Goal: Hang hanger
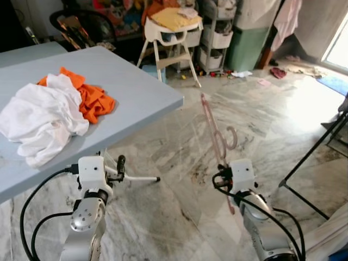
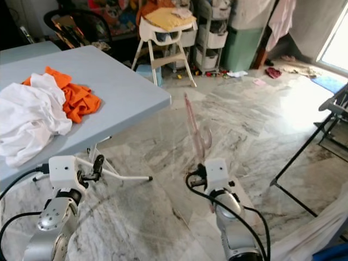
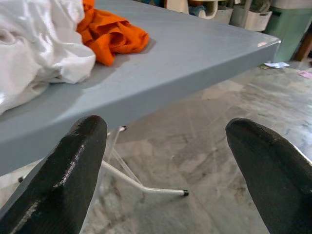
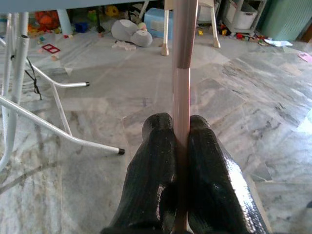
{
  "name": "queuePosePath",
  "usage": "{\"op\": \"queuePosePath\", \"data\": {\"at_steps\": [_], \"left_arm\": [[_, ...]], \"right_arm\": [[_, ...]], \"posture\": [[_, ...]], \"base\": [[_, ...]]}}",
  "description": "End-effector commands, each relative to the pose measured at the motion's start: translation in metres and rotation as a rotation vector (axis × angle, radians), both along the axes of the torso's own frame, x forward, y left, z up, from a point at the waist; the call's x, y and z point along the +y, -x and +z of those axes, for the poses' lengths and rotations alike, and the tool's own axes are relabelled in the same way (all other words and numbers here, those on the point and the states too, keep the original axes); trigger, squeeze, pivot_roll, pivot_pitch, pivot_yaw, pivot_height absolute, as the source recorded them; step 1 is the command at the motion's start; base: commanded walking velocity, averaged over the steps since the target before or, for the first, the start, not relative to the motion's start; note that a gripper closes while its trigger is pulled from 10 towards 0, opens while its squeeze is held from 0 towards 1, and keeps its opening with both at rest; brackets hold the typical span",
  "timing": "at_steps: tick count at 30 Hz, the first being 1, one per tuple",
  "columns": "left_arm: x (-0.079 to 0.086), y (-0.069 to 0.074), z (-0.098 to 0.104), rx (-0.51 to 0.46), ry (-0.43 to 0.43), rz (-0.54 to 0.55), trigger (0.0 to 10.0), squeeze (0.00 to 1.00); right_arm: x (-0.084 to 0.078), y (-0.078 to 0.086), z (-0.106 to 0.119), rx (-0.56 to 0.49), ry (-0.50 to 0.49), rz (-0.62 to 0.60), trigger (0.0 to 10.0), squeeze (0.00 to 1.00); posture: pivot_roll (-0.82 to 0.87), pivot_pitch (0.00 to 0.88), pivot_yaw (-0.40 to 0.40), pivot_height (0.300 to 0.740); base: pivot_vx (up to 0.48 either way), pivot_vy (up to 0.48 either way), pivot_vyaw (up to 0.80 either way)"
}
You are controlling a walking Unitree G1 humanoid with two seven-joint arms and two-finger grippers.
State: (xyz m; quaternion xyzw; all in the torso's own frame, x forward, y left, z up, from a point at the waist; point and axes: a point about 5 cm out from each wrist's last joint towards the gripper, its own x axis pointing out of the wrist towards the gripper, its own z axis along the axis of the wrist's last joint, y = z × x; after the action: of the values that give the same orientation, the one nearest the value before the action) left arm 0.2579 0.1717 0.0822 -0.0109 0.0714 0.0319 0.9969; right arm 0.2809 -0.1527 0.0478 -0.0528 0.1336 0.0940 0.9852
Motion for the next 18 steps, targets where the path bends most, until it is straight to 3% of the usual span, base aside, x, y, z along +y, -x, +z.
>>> {"op": "queuePosePath", "data": {"at_steps": [1, 18], "left_arm": [[-0.0016, -0.0026, -0.0026, 0.019, 0.01, -0.007, 10.0, 0.0], [-0.0037, -0.0069, -0.0036, 0.021, 0.013, -0.026, 10.0, 0.0]], "right_arm": [[-0.0034, -0.0055, 0.0061, -0.01, -0.004, -0.012, 10.0, 0.0], [-0.0066, -0.0057, 0.007, -0.013, 0.003, -0.048, 10.0, 0.0]], "posture": [[-0.03, 0.0, 0.003, 0.74], [-0.04, 0.0, 0.018, 0.74]], "base": [[0.0, 0.0, 0.0], [0.0, 0.345, -0.8]]}}
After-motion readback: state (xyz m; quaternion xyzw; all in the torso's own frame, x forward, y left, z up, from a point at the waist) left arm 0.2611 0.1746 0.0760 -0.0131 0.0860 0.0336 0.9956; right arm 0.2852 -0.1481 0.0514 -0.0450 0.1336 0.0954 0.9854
